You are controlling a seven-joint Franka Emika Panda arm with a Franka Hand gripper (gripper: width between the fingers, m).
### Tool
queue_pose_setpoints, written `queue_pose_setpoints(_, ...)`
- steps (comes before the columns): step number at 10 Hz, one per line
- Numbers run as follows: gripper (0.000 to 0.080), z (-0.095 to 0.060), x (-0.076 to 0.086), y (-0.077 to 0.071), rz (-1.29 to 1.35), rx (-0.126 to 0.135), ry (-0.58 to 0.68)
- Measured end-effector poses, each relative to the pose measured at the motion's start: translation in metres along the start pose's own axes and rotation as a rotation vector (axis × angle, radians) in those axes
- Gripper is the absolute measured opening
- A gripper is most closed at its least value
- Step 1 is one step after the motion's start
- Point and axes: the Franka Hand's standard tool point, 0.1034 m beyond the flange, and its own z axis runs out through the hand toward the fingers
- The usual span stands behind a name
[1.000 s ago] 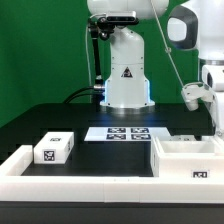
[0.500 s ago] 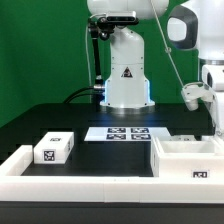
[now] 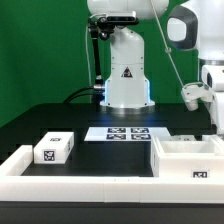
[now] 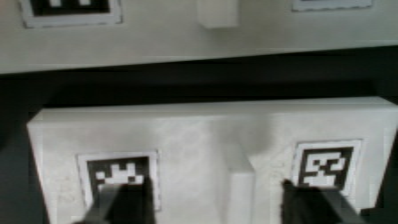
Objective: Assemble cabinet
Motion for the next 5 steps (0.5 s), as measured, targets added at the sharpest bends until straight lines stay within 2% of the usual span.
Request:
queue_pose_setpoints(1, 0.0511, 0.0, -0.0001, 0.0, 0.0, 0.0, 0.0)
queue_pose_setpoints(2, 0.0605, 0.0001, -0.0001, 0.0, 0.0, 0.0, 0.0)
queue_pose_setpoints(5, 0.0647, 0.0001, -0.0004, 0.0, 0.001, 0.0, 0.0)
